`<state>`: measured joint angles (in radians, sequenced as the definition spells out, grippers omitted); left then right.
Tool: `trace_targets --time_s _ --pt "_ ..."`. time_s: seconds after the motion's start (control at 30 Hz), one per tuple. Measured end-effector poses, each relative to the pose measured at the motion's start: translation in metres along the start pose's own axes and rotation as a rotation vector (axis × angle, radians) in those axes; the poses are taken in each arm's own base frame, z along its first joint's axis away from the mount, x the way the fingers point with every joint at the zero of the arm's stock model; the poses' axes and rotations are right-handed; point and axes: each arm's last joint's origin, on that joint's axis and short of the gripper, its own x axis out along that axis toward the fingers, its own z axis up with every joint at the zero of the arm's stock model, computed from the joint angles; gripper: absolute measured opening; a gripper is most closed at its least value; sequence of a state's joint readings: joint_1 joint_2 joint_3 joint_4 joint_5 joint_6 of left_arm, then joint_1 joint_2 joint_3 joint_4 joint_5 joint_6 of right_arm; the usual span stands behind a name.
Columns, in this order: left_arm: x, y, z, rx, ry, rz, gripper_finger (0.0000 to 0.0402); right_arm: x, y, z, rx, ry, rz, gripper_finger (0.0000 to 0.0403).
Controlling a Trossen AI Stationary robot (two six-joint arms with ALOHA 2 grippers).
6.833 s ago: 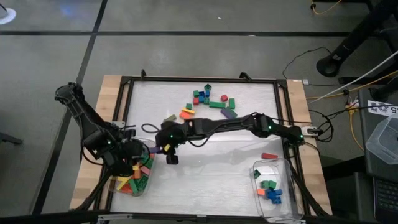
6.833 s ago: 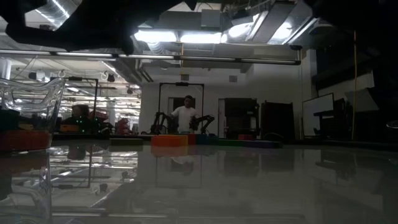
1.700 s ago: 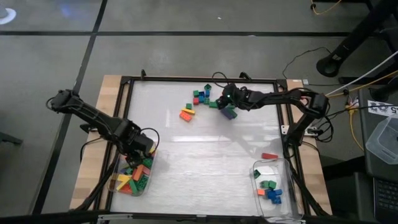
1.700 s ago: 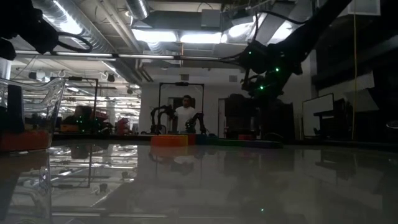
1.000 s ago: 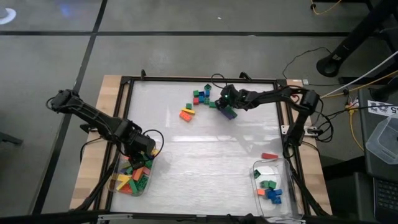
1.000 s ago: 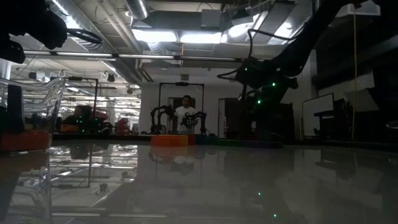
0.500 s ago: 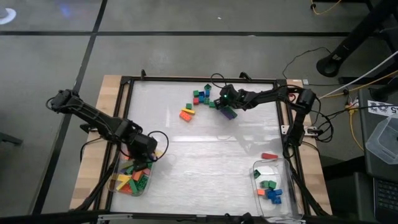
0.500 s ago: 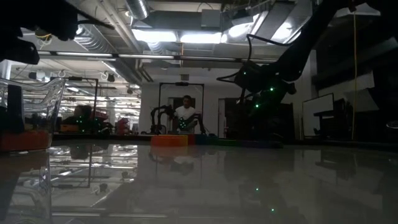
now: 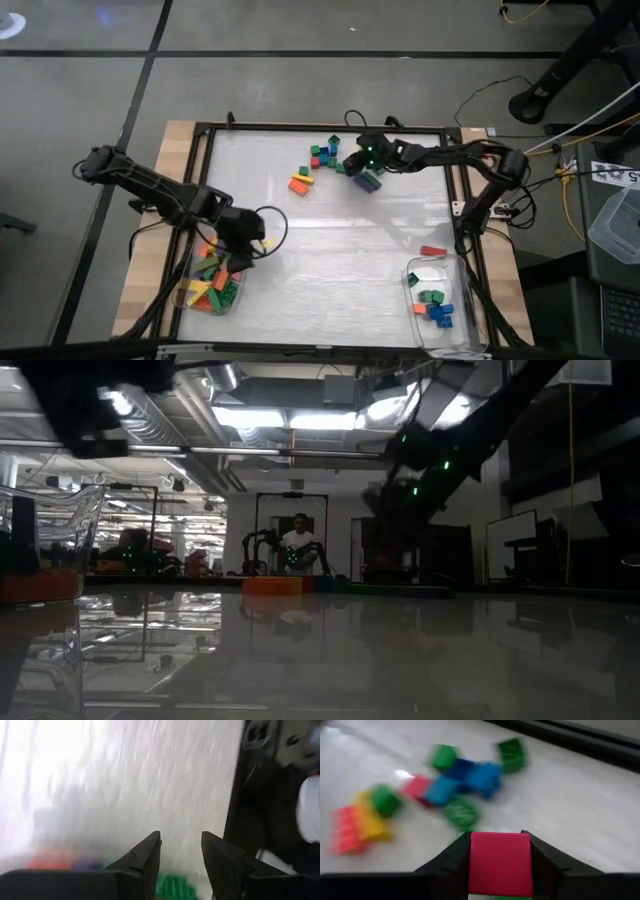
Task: Sort blocks by size
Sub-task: Put the small red wooden block into the right transparent bin
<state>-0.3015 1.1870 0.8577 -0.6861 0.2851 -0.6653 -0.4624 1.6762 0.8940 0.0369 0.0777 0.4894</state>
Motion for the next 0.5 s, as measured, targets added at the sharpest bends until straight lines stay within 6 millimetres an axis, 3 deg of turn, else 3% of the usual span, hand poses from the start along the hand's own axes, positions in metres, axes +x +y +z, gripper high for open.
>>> trace_targets --time_s 0.17,0.37,0.5 --pt "-0.008 0.009 0.025 0.166 -0.193 -0.006 0.0129 -0.032 0.015 0.007 -0.014 0.064 0.216 0.0133" --pt "-0.021 0.024 0.053 0.384 -0.505 0.325 0.0129 -0.073 0.042 -0.001 0.009 0.236 0.517 0.0144" --pt "-0.022 0.037 0.068 0.451 -0.562 0.450 0.0129 -0.103 0.067 -0.013 0.008 0.307 0.653 0.0139"
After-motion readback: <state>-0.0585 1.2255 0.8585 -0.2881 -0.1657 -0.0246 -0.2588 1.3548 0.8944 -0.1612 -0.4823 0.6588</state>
